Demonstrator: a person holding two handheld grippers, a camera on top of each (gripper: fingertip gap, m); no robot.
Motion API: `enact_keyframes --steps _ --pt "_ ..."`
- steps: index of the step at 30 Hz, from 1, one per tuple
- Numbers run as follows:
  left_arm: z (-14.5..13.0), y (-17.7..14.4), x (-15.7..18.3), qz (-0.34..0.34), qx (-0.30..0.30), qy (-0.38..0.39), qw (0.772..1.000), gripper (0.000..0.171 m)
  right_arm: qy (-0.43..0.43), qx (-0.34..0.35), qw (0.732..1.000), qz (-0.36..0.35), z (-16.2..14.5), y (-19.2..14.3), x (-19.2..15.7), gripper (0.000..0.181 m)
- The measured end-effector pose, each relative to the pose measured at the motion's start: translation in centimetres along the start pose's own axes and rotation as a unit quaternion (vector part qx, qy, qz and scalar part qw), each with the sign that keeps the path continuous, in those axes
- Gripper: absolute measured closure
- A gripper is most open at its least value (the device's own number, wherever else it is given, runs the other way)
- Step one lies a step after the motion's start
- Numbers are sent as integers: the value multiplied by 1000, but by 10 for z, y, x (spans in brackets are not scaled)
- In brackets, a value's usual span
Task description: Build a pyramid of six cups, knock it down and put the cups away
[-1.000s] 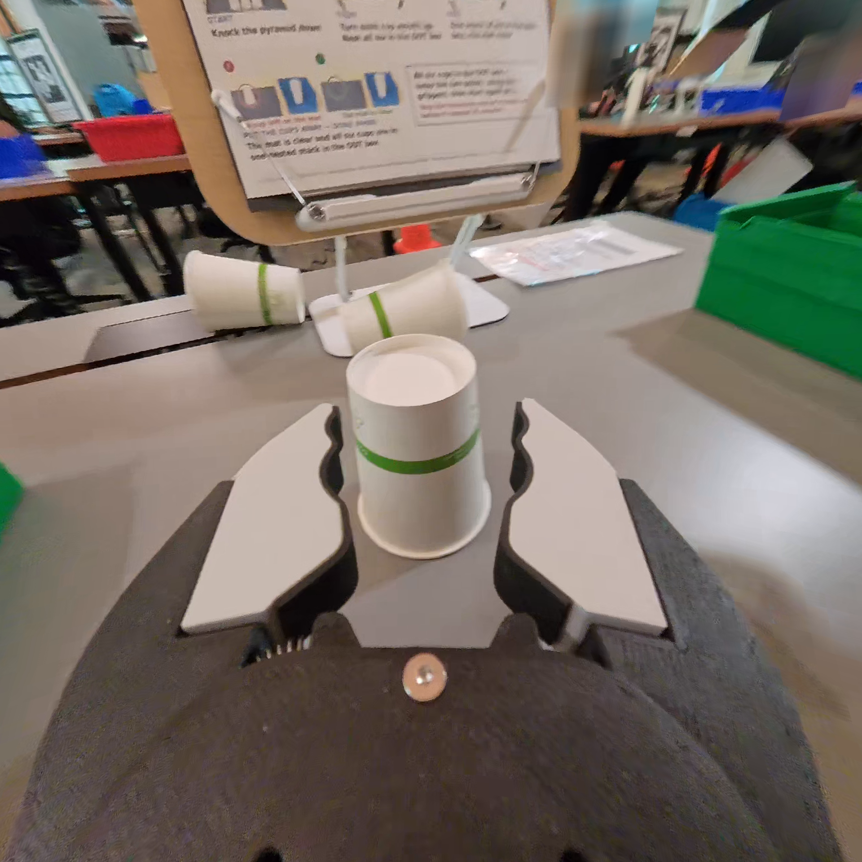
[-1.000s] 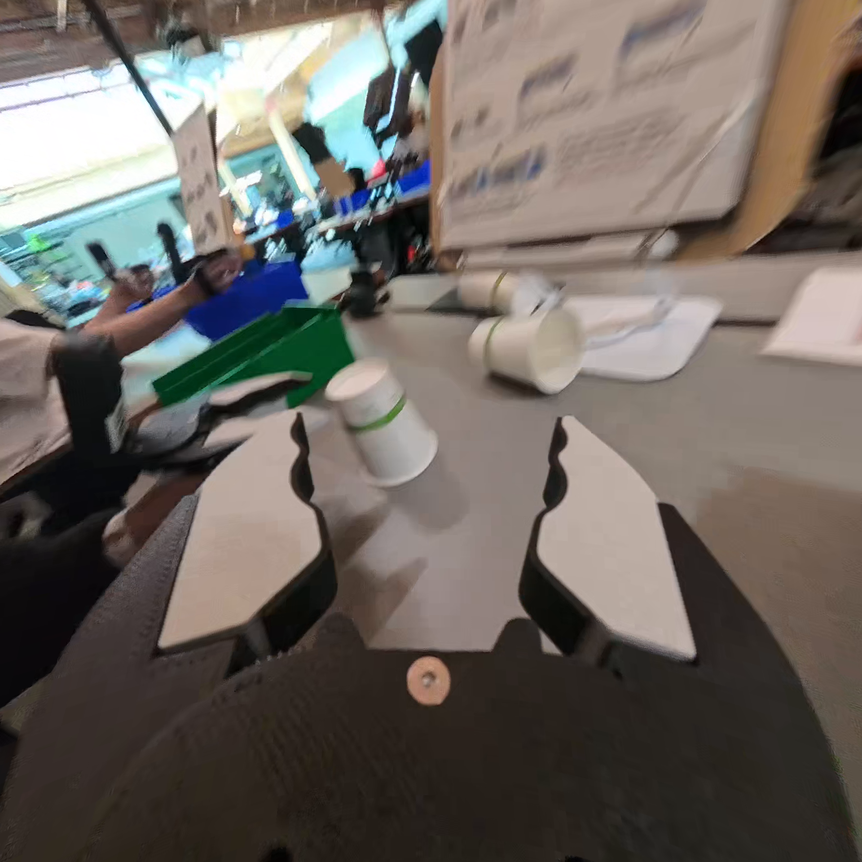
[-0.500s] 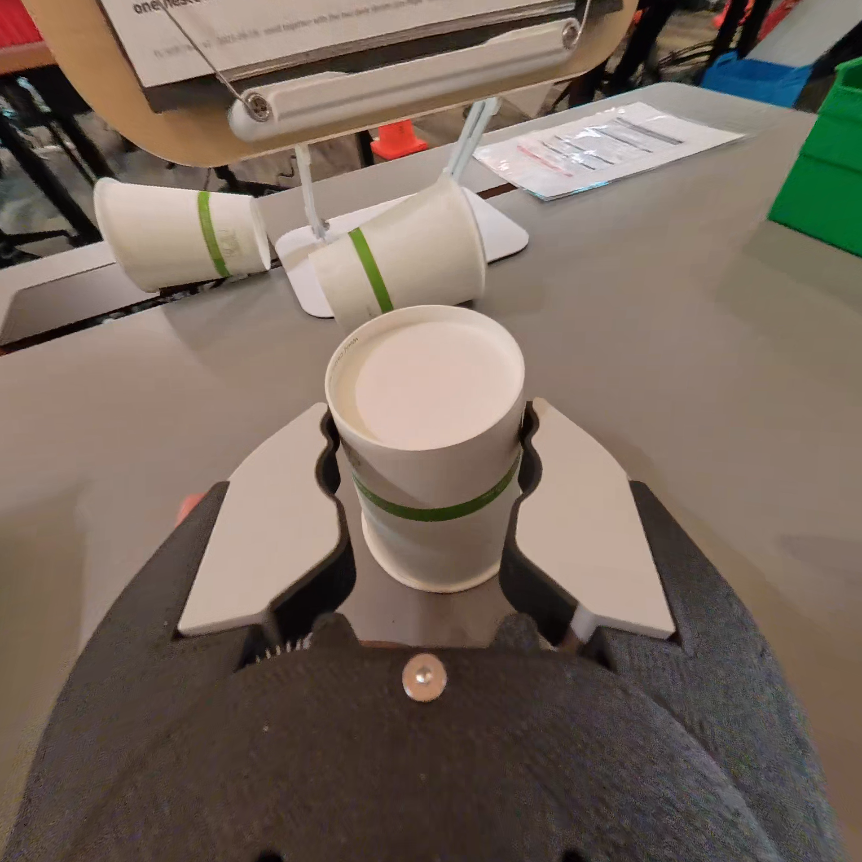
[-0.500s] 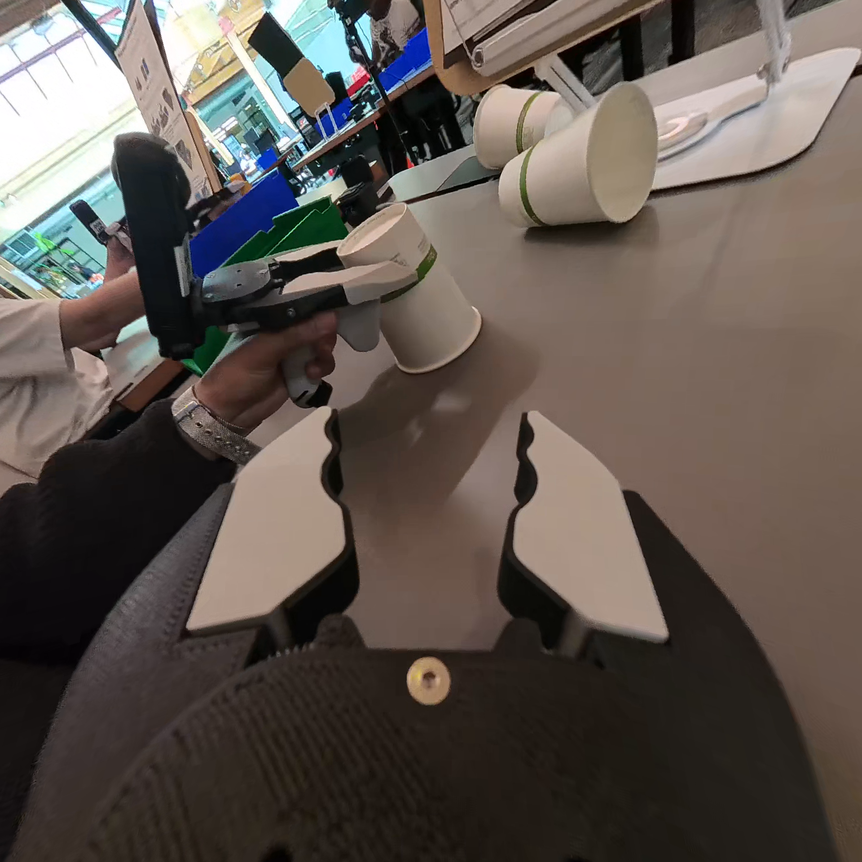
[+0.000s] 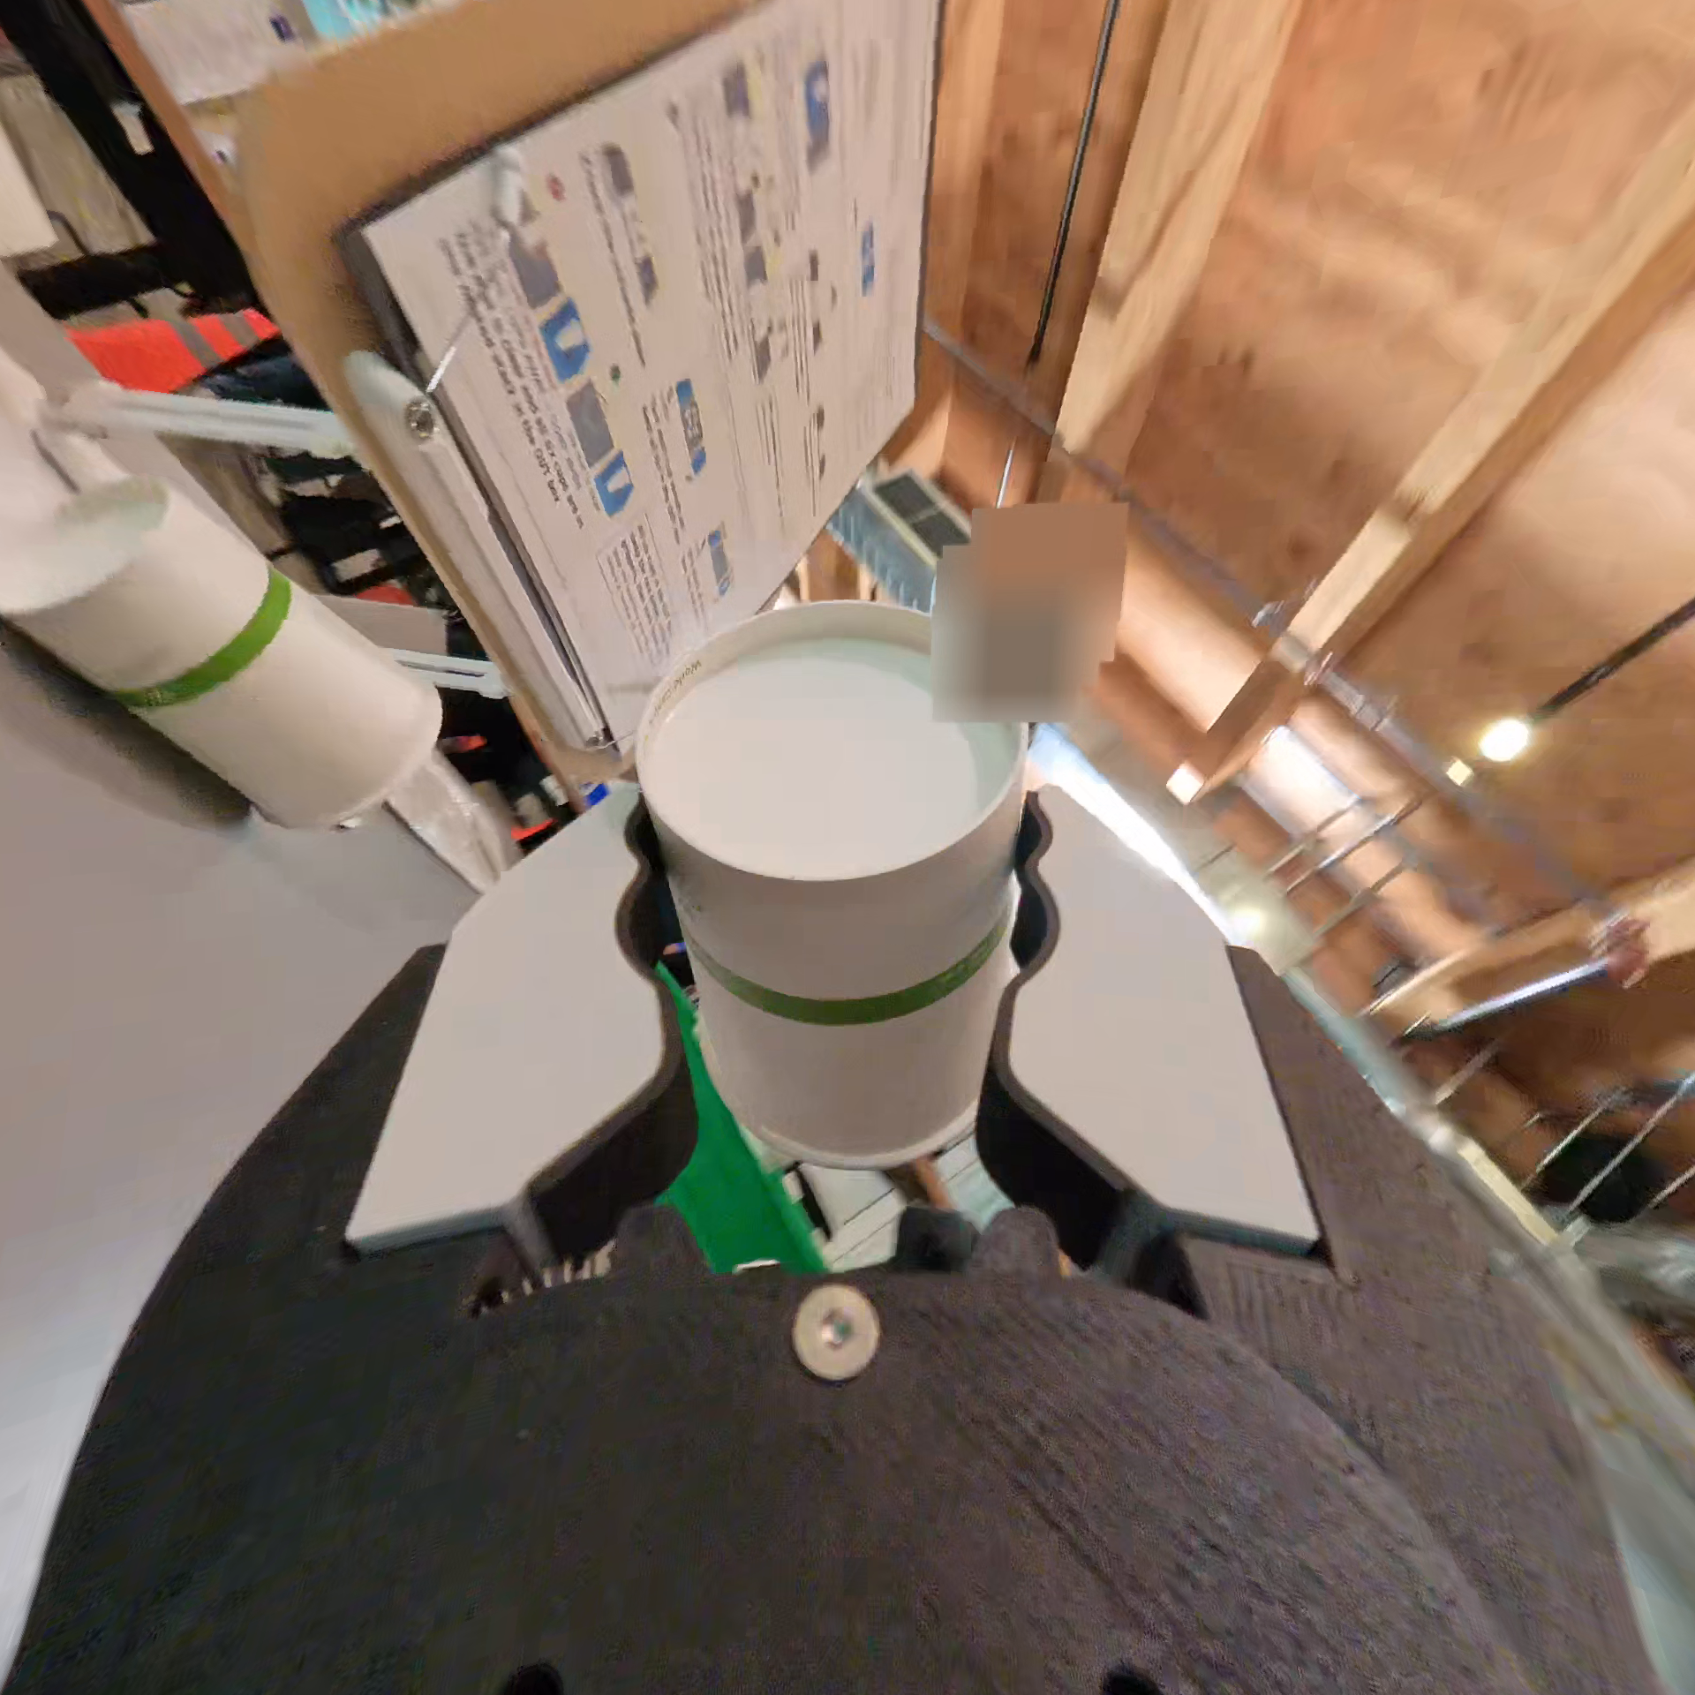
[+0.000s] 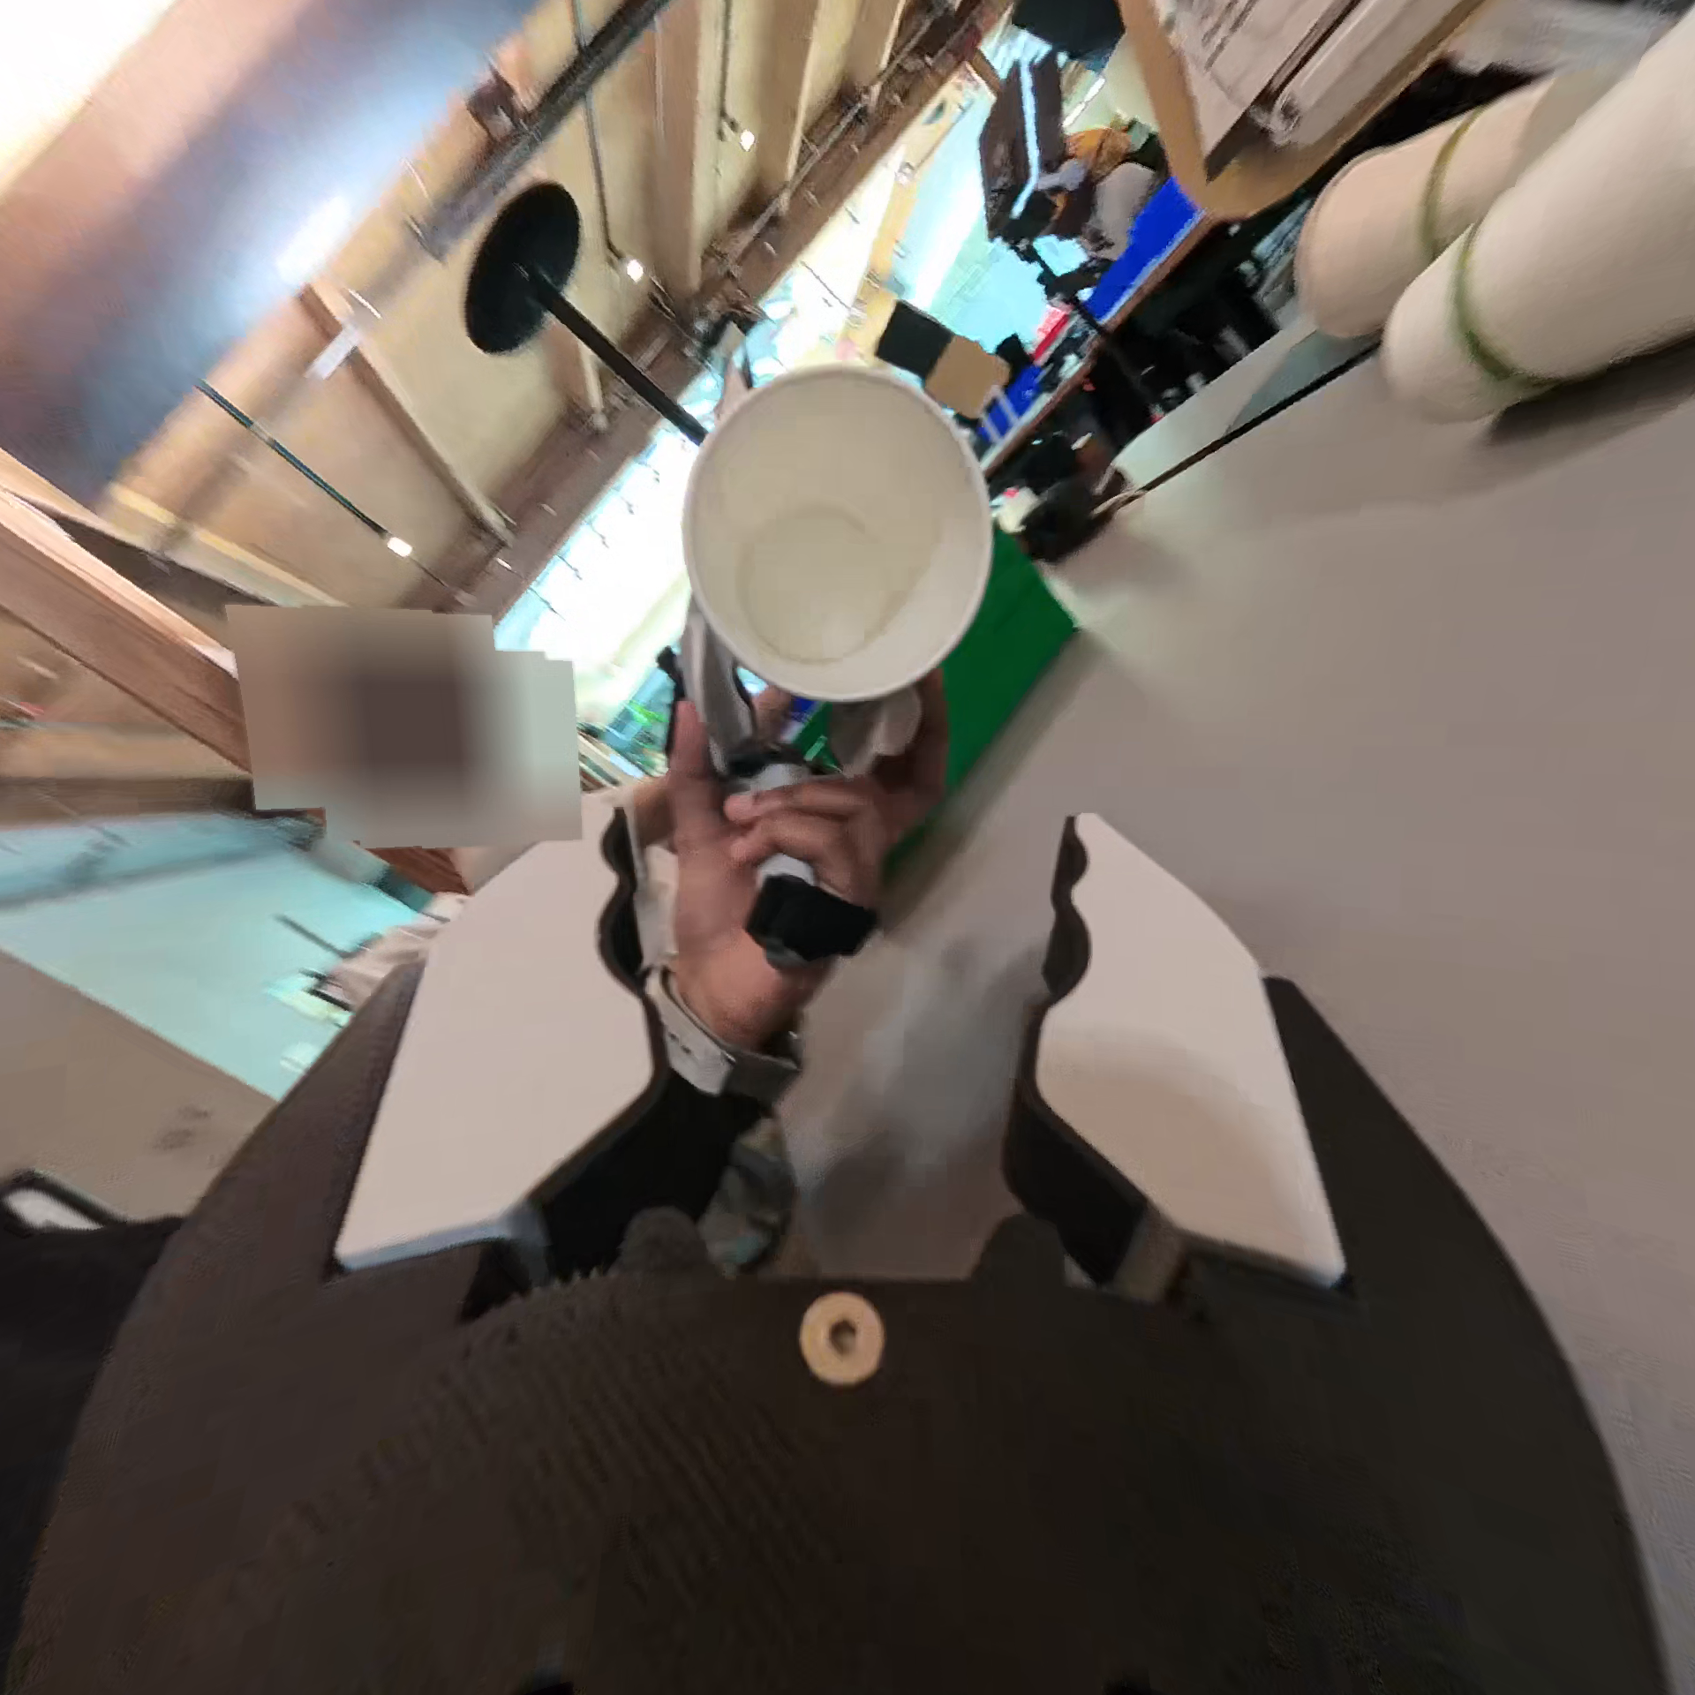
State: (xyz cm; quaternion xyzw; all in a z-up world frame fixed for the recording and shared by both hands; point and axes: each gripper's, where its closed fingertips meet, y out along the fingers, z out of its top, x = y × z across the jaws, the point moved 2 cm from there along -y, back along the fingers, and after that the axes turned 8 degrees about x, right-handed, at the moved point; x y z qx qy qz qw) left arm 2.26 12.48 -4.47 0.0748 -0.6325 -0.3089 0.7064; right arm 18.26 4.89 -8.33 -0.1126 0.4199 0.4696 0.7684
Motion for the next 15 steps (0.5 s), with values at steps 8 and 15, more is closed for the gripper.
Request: enact_keyframes --steps 8,15 --pt "-26 -26 25 -11 8 -1 1000 95 37 24 998 46 -32 44 -28 77" --pt "-68 -39 29 -19 -47 -1 999 94 54 78 993 75 -13 46 -35 106"
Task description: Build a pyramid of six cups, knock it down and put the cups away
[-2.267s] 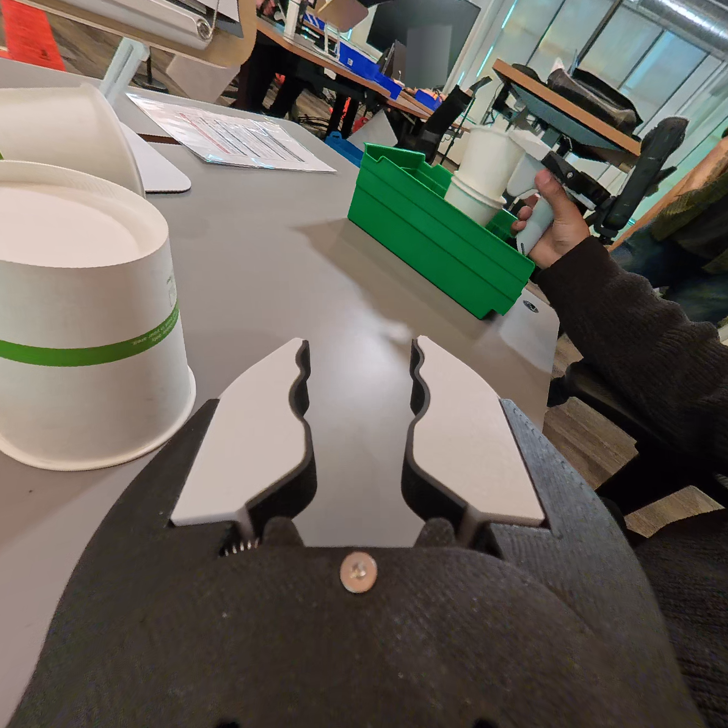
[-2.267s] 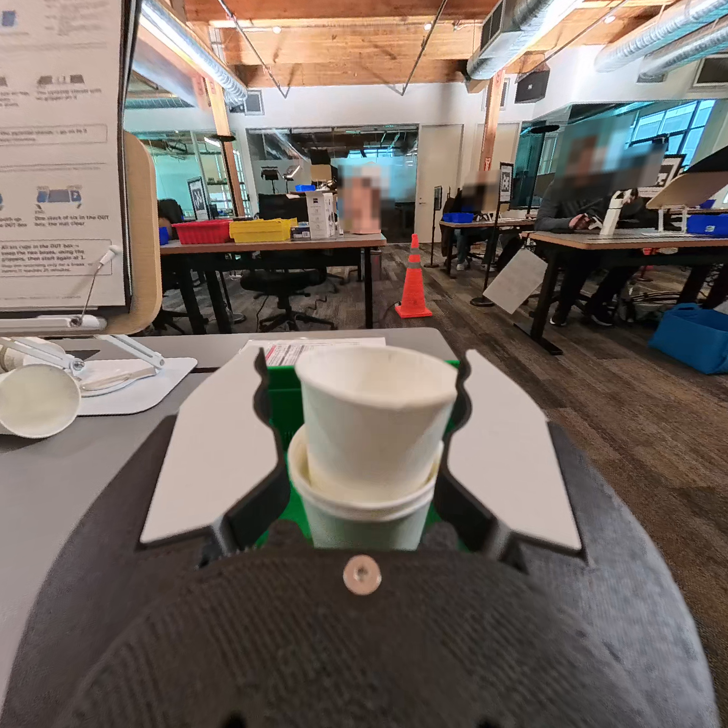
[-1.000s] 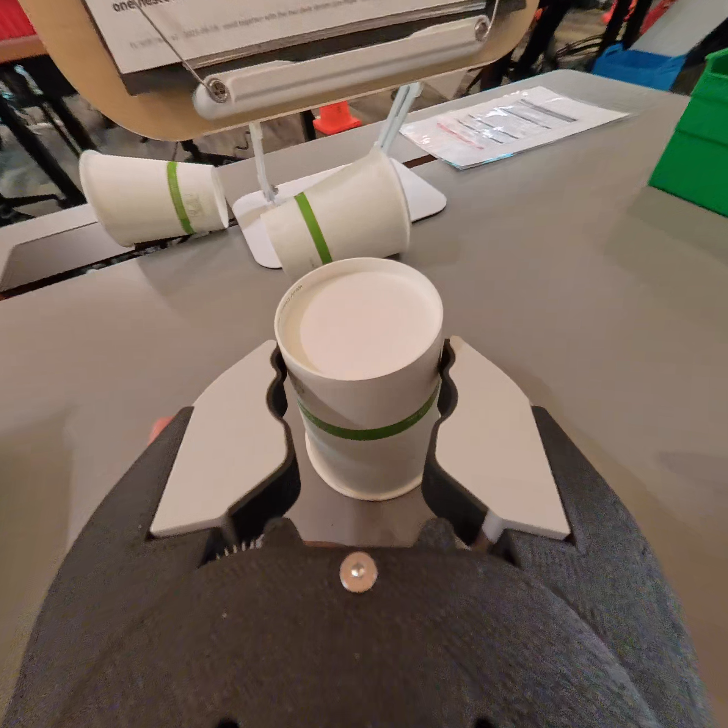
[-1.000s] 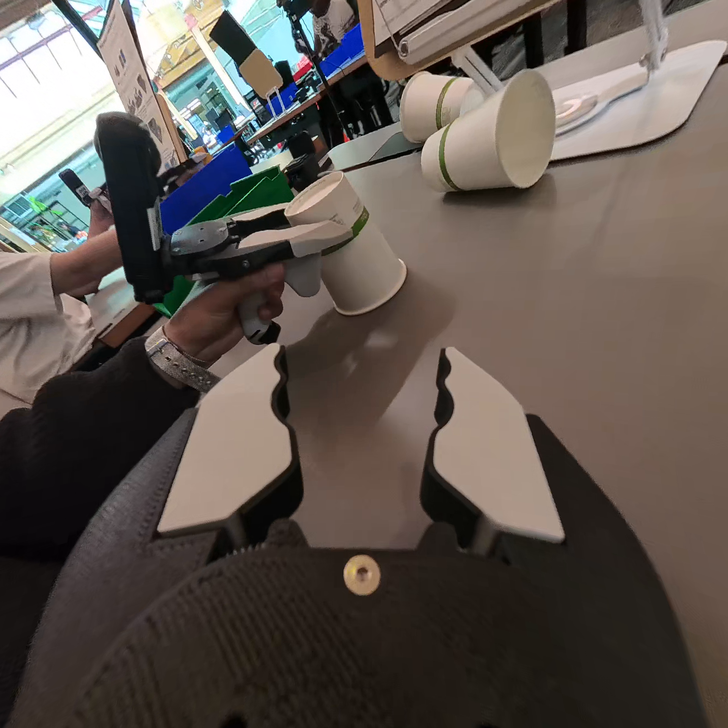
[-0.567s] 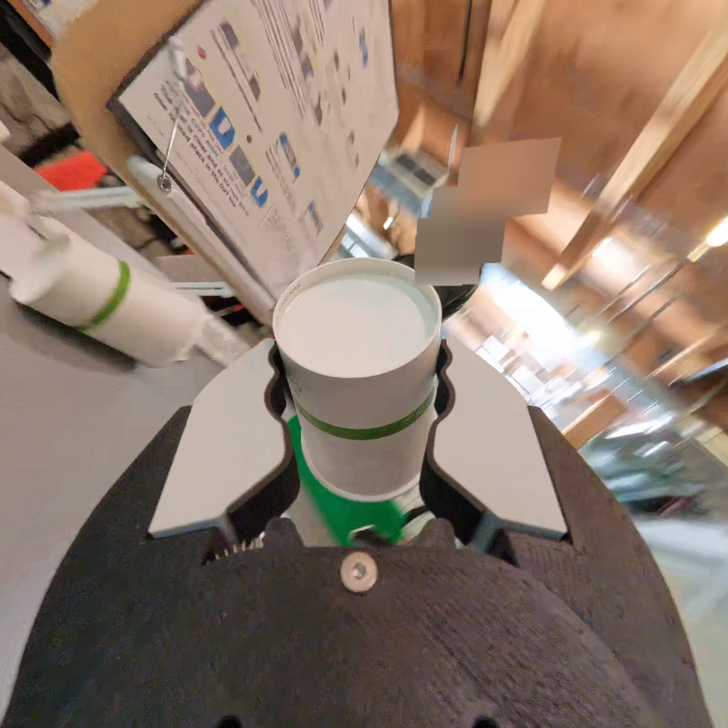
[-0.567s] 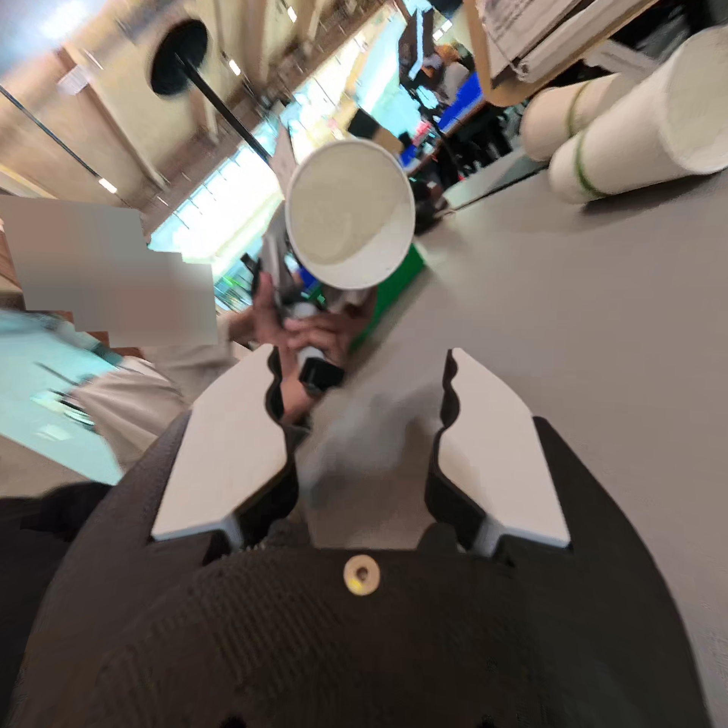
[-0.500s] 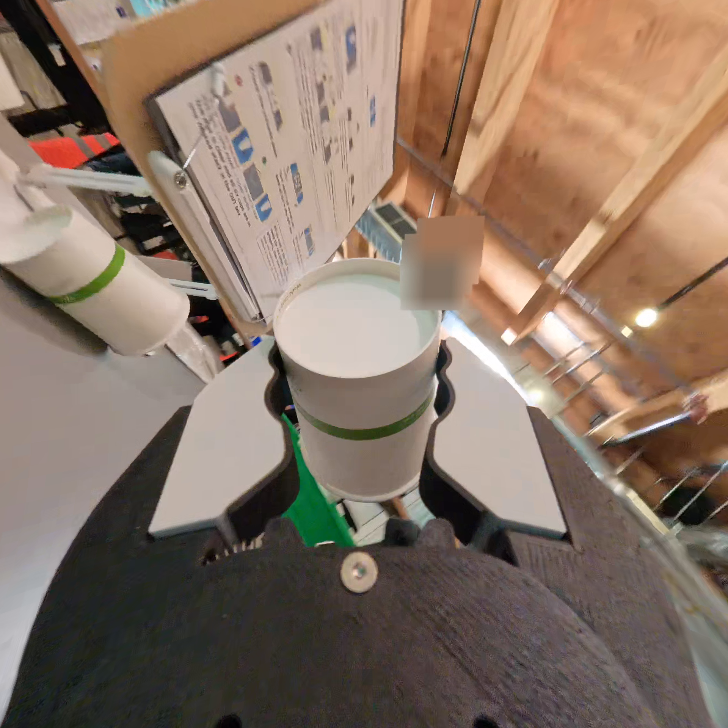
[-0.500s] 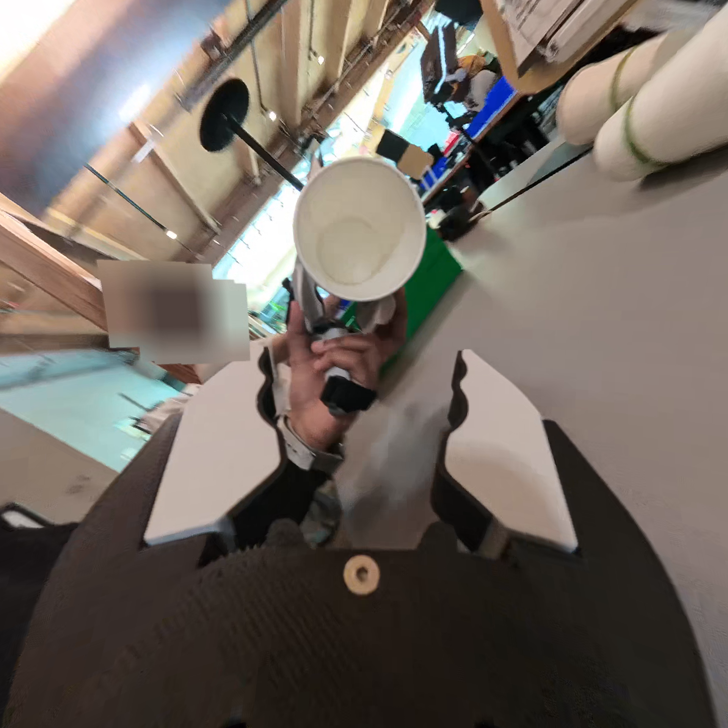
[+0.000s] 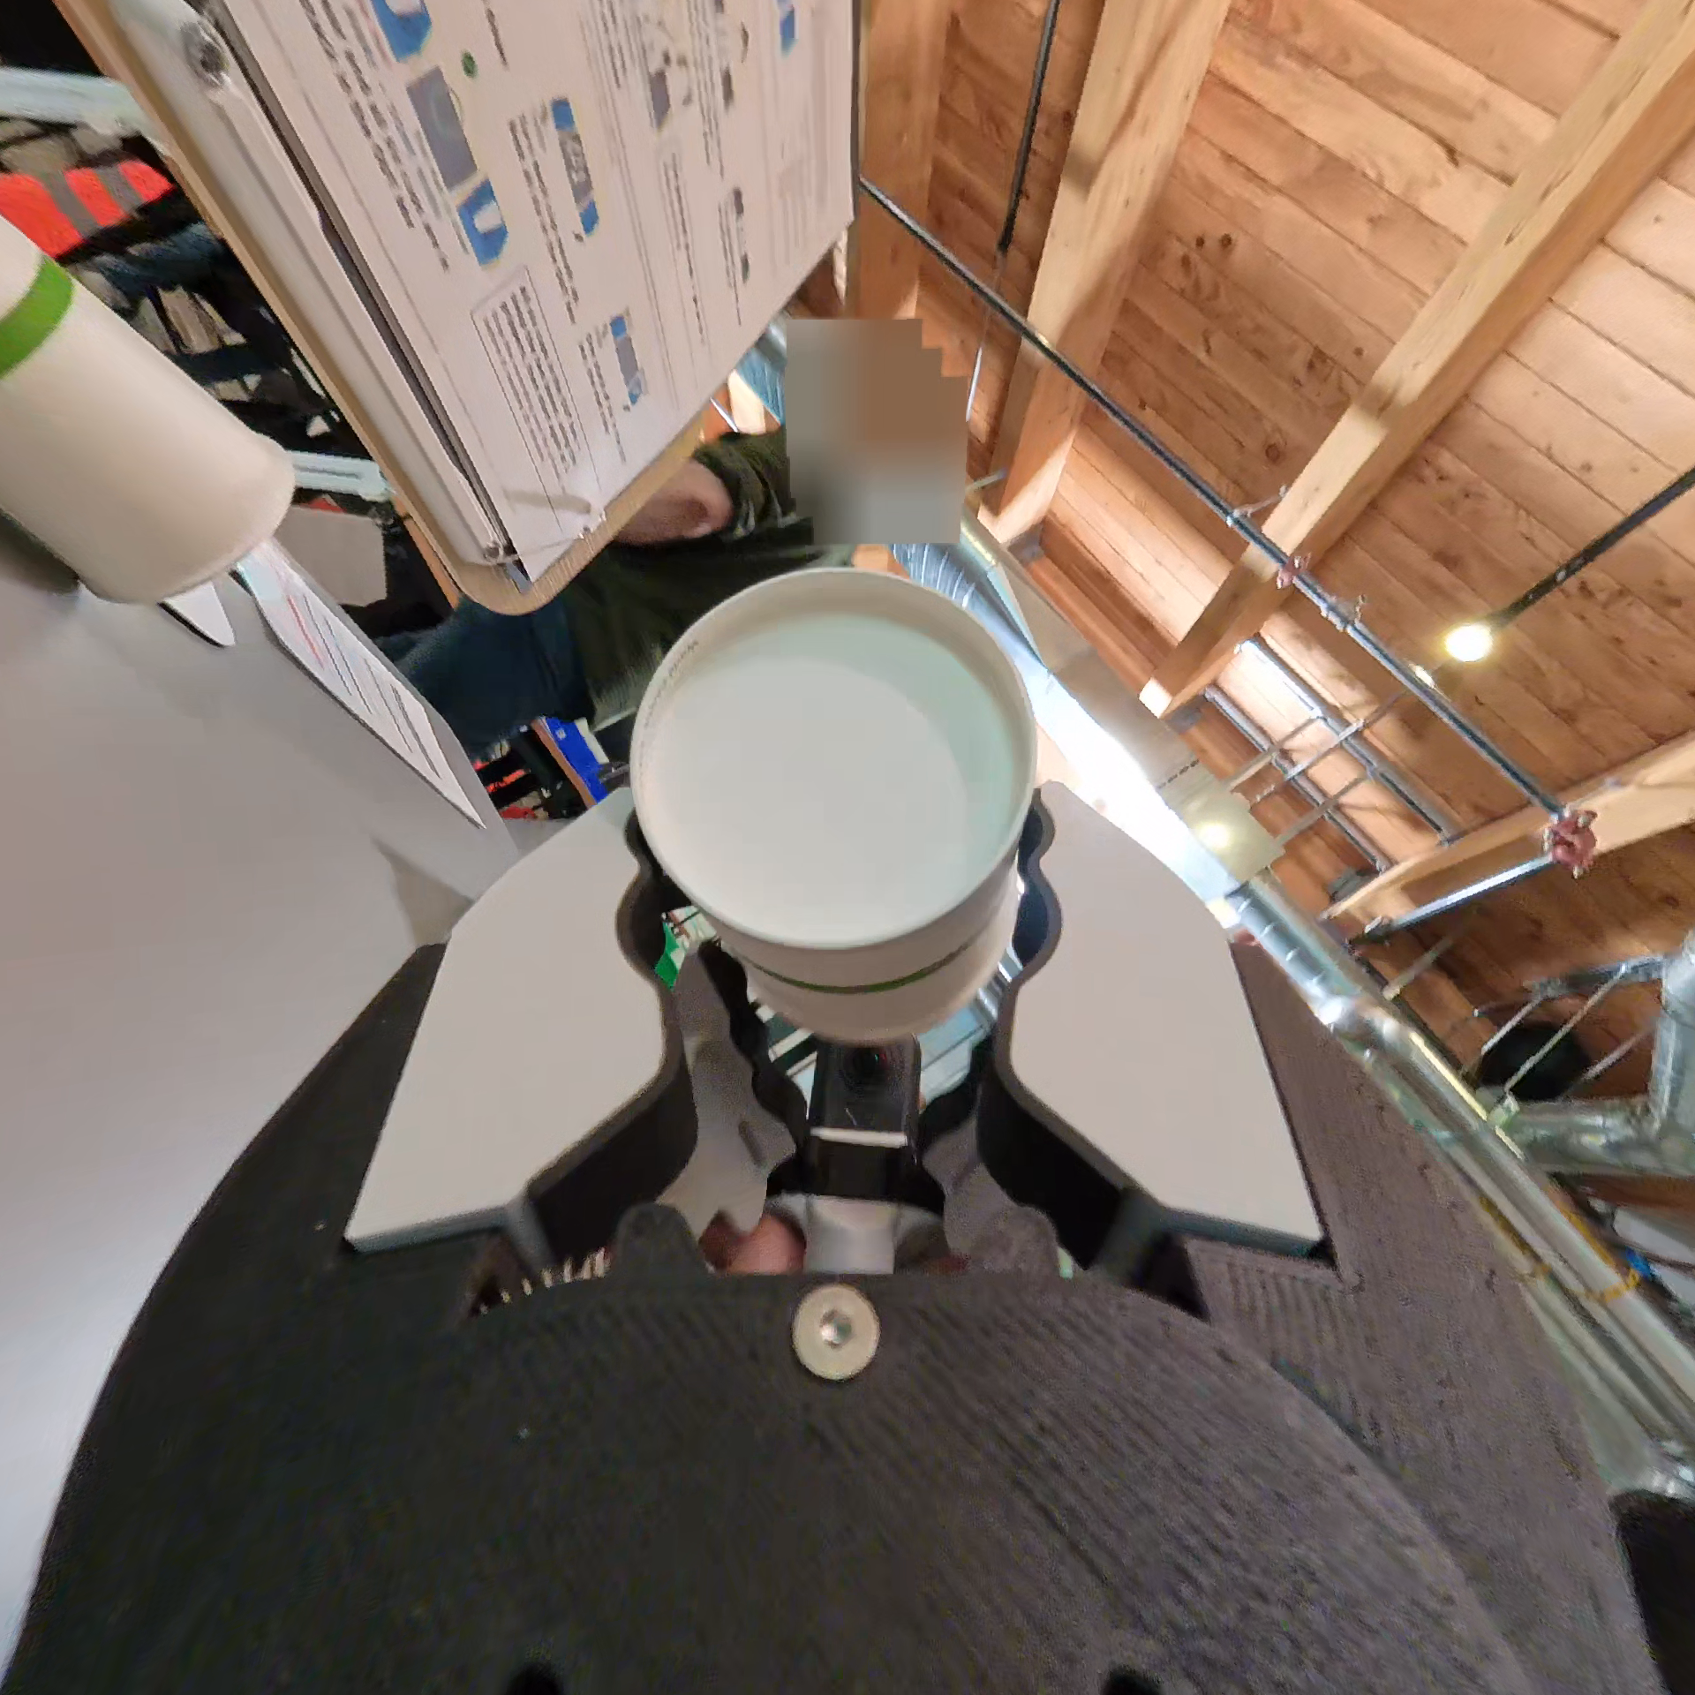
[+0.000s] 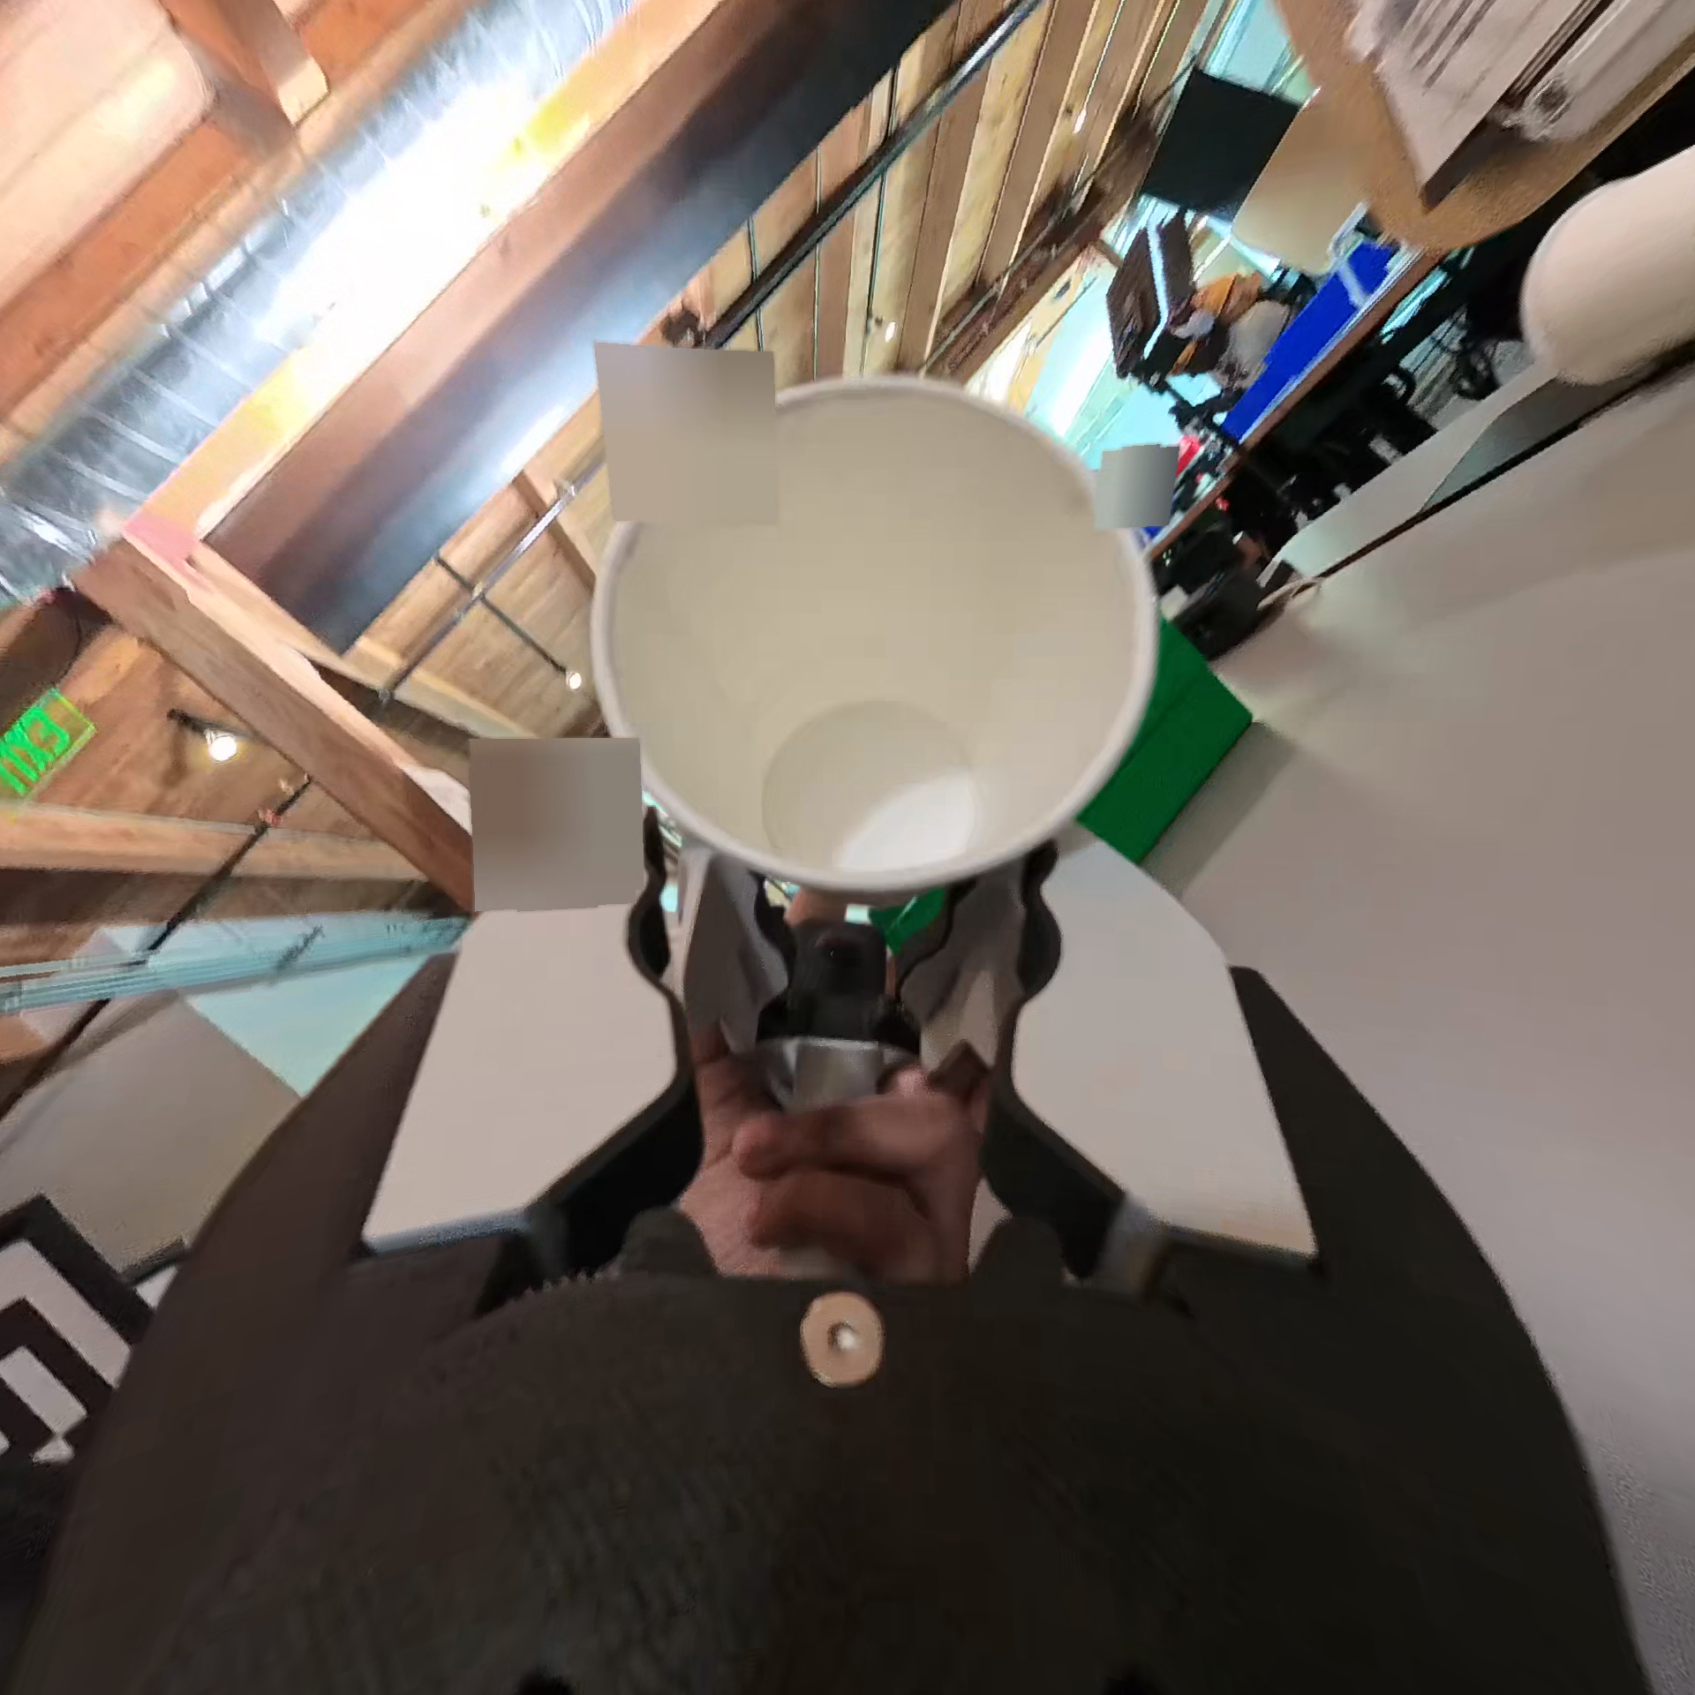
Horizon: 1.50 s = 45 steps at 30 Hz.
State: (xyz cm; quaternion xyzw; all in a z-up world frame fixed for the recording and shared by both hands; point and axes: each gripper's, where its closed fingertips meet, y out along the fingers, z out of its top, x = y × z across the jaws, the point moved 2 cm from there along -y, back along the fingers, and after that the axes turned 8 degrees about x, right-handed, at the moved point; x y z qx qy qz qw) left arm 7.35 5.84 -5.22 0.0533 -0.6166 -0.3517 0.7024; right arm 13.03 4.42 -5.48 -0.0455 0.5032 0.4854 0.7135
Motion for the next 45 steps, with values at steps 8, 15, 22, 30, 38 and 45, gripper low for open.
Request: enact_keyframes --steps 8,15,22,30,38,45 --pt "-25 0 4 -8 -61 57 996 95 -48 14 999 4 27 -2 1 98" --pt "-53 2 4 -18 -122 81 989 96 -58 32 998 6 45 -9 3 106" --pt "-55 4 4 -30 -156 80 984 96 -89 30 996 11 50 -11 -1 108" --pt "-50 7 -11 2 -161 86 983 91 -169 81 982 -1 110 -27 -15 108" --pt "-36 9 -23 24 -151 74 985 95 -374 139 914 -78 213 -68 -38 107" --pt "-41 9 -26 24 -199 141 969 102 -504 186 822 -189 303 -127 -56 107"
